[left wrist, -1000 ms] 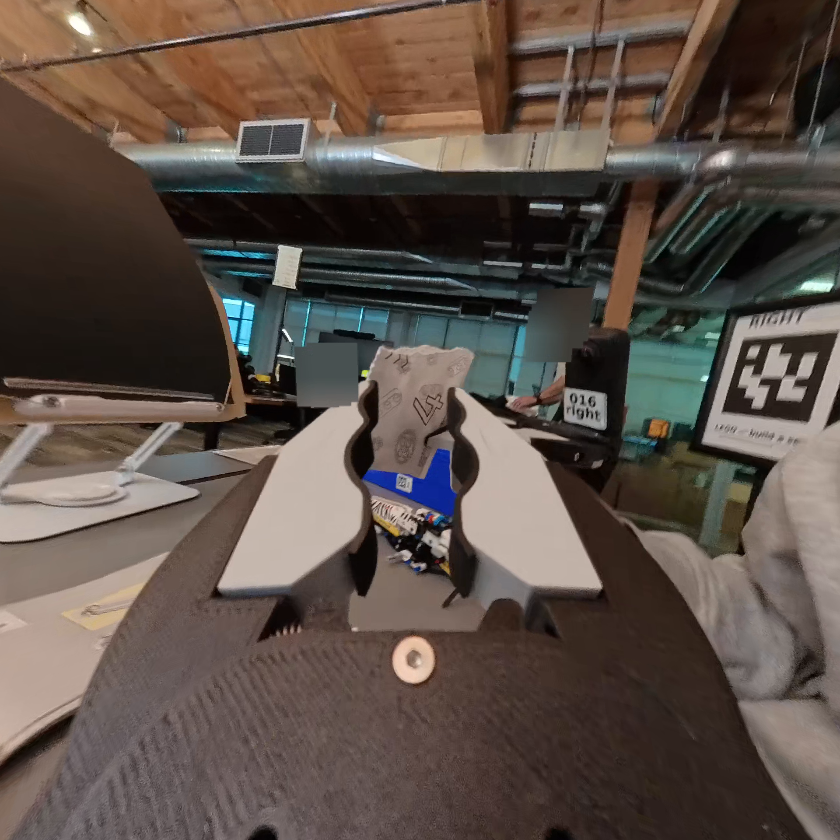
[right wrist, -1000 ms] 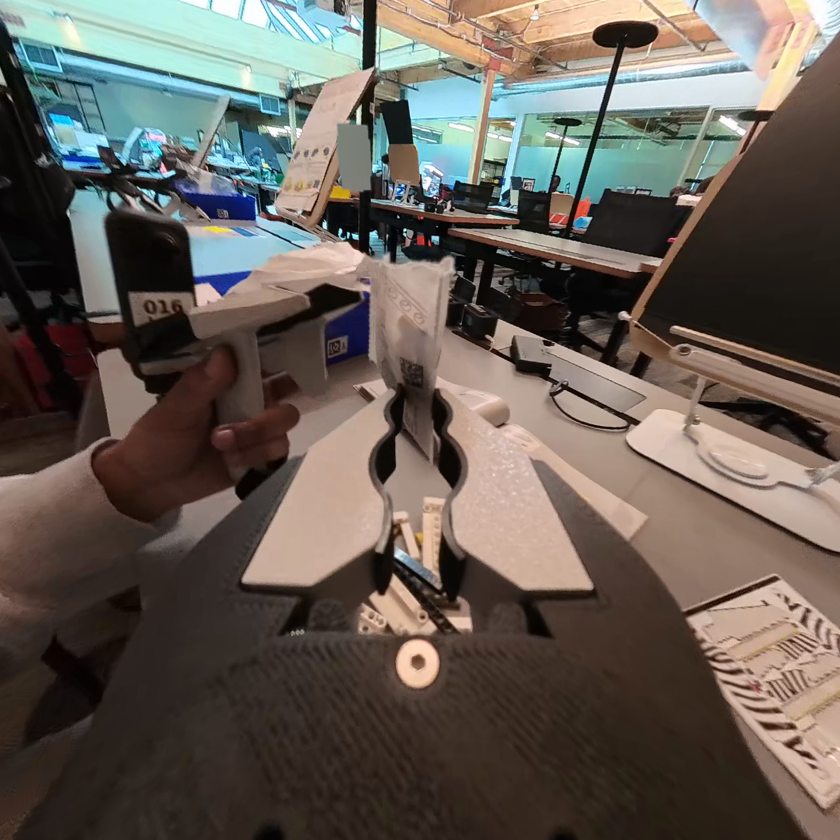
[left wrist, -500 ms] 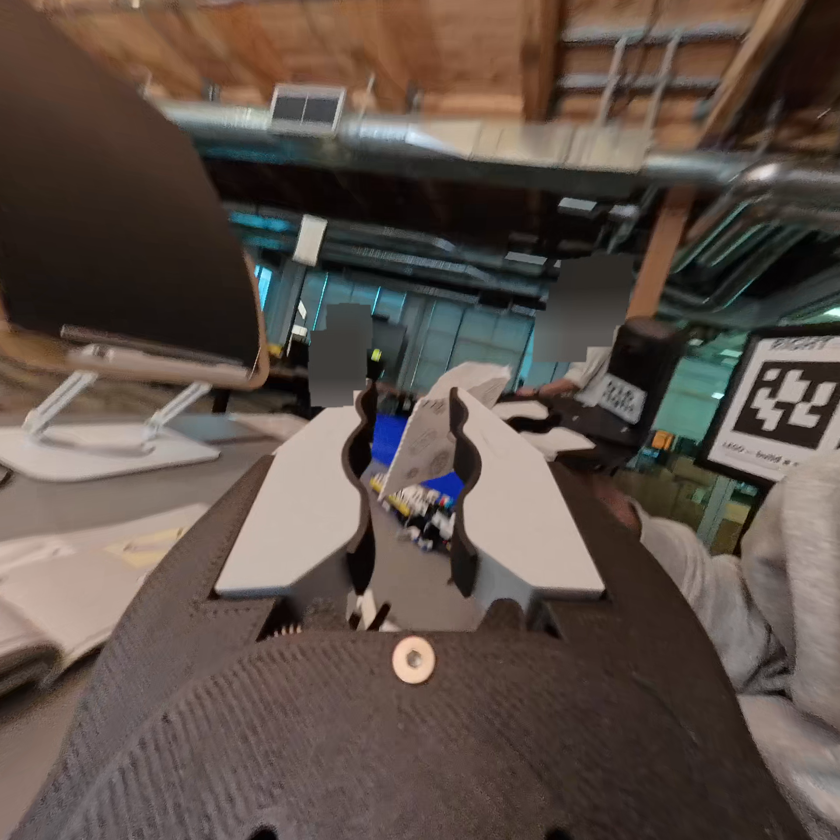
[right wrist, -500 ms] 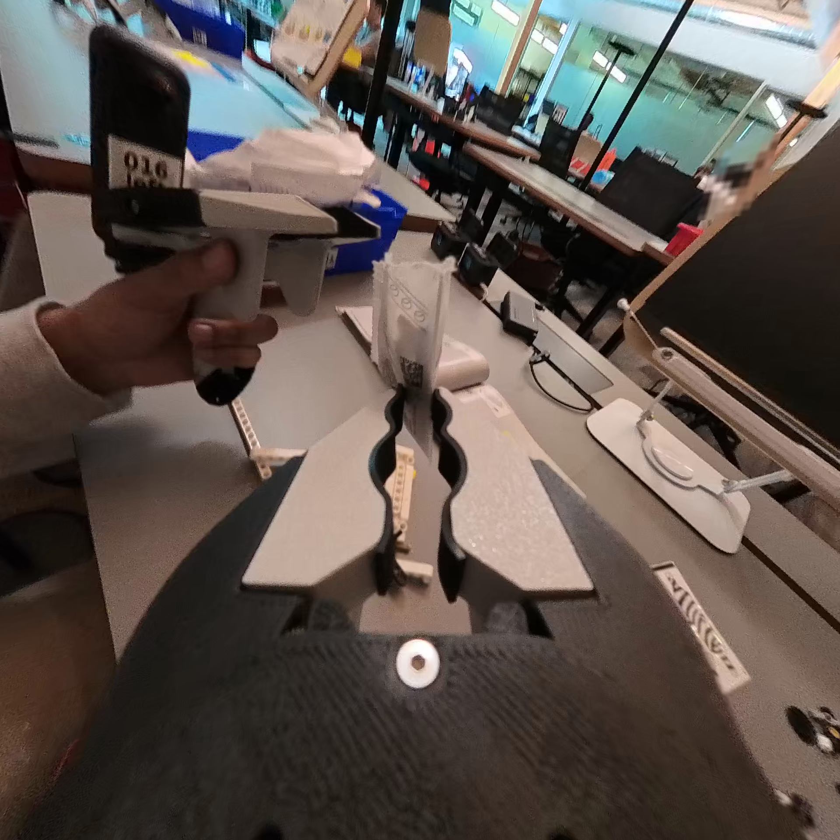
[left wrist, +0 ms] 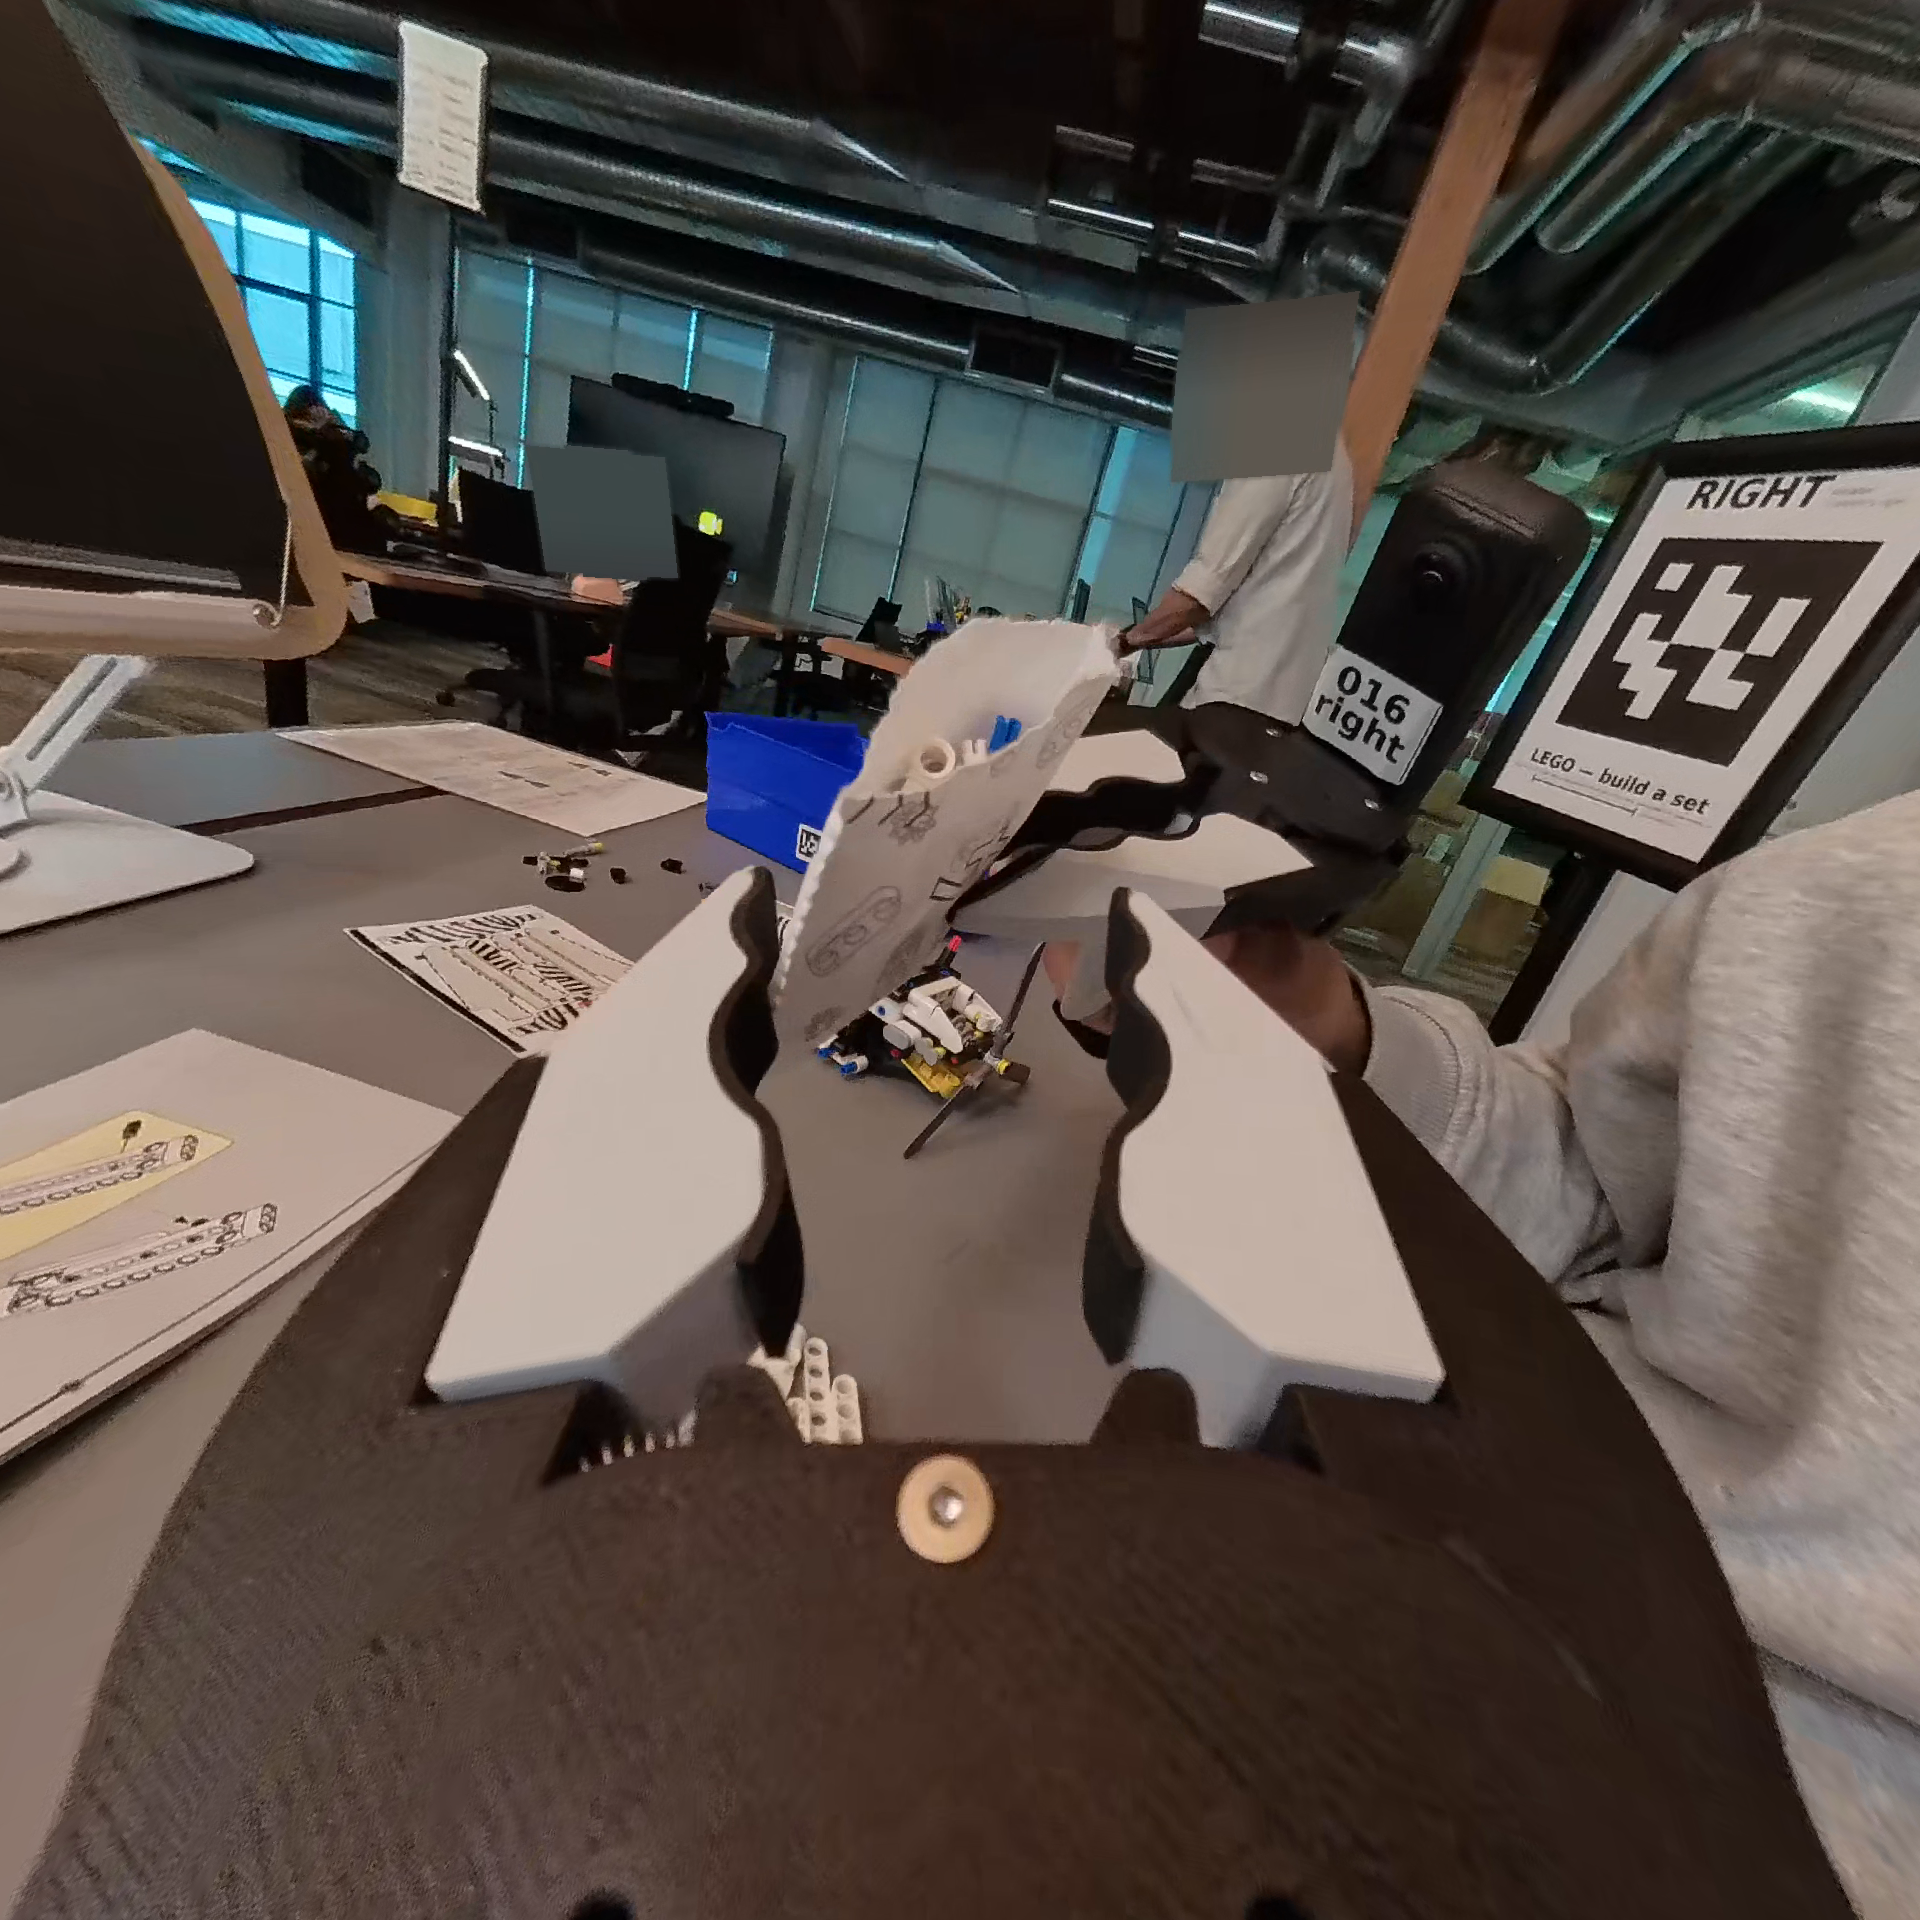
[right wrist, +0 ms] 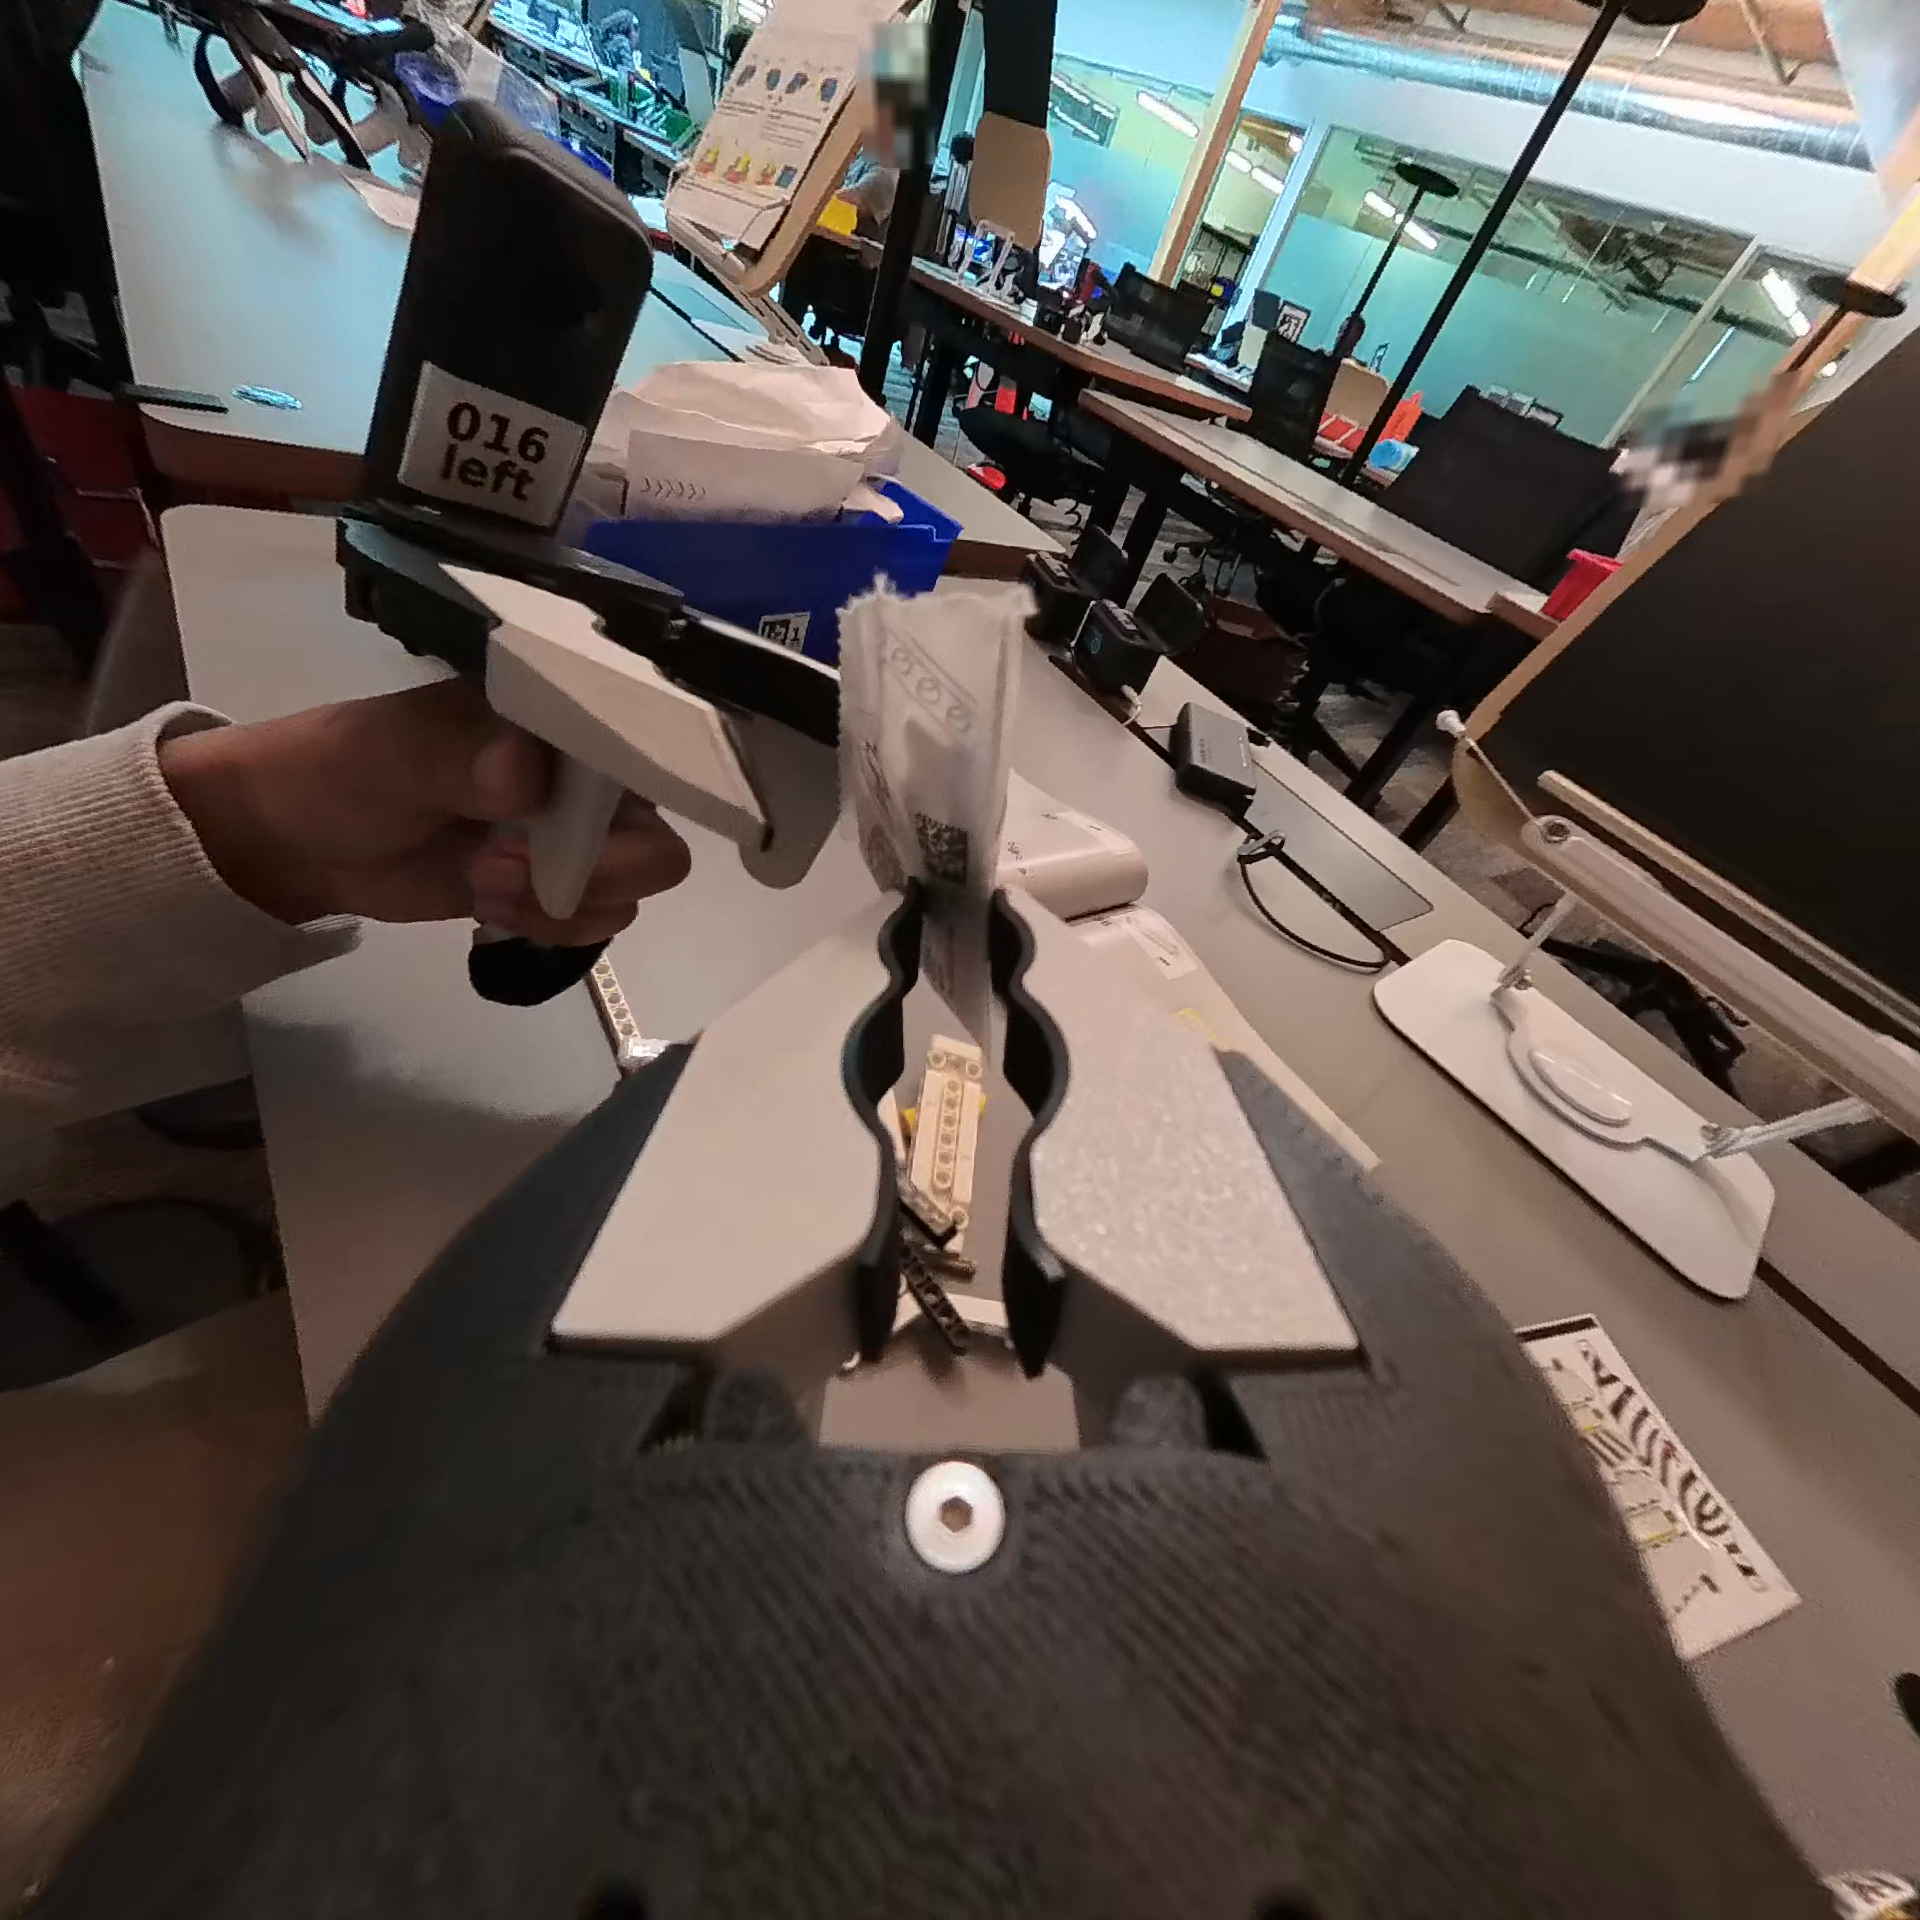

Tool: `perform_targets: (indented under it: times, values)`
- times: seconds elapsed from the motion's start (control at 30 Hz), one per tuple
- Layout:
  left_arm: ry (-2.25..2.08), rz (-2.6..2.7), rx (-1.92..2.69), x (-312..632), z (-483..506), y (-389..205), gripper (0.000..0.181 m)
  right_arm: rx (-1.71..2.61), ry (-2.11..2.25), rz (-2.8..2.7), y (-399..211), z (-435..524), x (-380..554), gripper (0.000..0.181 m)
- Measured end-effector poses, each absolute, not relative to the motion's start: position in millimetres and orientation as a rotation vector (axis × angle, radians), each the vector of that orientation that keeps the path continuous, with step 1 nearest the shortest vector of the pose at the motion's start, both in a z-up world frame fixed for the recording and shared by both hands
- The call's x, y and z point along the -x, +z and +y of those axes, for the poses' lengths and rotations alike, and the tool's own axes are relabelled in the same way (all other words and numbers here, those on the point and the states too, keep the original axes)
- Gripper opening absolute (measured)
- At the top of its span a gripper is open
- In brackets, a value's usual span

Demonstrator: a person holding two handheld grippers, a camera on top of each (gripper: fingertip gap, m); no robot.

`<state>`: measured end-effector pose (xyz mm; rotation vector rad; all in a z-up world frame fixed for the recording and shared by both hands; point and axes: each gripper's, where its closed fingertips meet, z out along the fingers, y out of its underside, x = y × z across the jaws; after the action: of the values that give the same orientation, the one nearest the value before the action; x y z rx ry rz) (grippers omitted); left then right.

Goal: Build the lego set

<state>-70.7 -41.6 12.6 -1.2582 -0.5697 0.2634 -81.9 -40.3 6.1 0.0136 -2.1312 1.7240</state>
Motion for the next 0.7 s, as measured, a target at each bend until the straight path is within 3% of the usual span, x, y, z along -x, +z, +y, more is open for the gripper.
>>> perform_targets:
  times: [0.2,0.7]
  values:
    - [0.284,-0.573,1.281,72,-27,15,0.081,-0.061,1.745,-2.060,13,-37,76,0.010]
    - [0.278,-0.649,1.316,85,-24,-3,0.079,-0.050,1.658,-2.059,0,-31,87,0.010]
